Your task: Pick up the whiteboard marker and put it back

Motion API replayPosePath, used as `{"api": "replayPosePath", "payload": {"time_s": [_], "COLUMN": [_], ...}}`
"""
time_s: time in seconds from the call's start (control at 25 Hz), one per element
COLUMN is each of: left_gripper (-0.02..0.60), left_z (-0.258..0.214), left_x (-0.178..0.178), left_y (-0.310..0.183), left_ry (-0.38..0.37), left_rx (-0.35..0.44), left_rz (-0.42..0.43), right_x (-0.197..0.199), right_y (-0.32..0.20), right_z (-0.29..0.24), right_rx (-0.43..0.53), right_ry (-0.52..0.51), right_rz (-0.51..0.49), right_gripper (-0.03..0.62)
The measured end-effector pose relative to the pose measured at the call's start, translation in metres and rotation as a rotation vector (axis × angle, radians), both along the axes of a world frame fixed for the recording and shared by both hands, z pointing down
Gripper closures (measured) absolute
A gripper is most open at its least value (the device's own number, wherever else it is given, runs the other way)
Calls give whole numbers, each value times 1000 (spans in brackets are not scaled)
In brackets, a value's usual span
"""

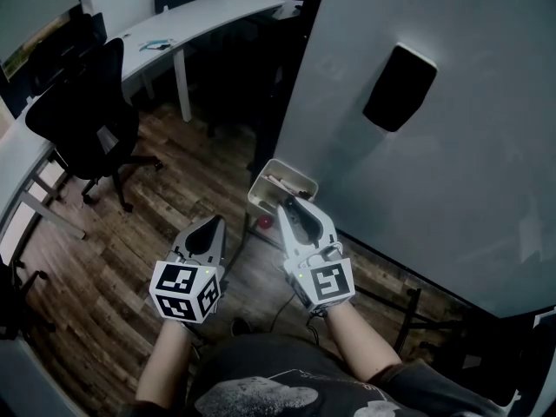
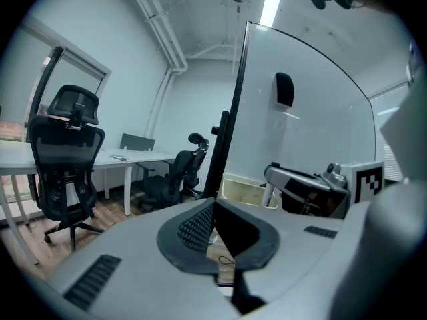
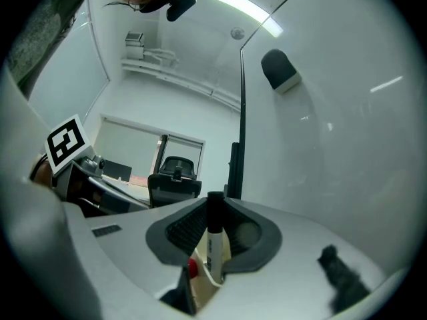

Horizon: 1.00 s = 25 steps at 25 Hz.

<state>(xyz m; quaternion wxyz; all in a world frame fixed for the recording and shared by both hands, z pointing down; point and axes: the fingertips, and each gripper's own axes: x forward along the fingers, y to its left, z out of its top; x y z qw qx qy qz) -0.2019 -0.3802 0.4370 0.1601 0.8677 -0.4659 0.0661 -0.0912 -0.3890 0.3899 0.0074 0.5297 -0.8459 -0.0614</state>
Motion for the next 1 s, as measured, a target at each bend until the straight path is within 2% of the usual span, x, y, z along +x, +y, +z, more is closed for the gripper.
{"api": "replayPosePath", "payload": {"time_s": [0.2,0.36,0.56,1.0], "left_gripper": [568,568,568,568], "left_z": [0,-1,-5,-14], "left_x": [5,10,17,34], "left_y": [8,15,29,63], "left_ry": [-6,-10,-19,-30], "left_rx": [2,2,9,29], "left_rz": [-1,-5,-17,-63], "right_x": [8,15,27,44], "right_y": [8,15,27,54], "right_z": [1,16,26,24], "right_rx": [6,-62,-108,-130], "right_ry": [5,52,33,7], "right_rz": [14,18,13,-41], "right_gripper": [513,513,513,488]}}
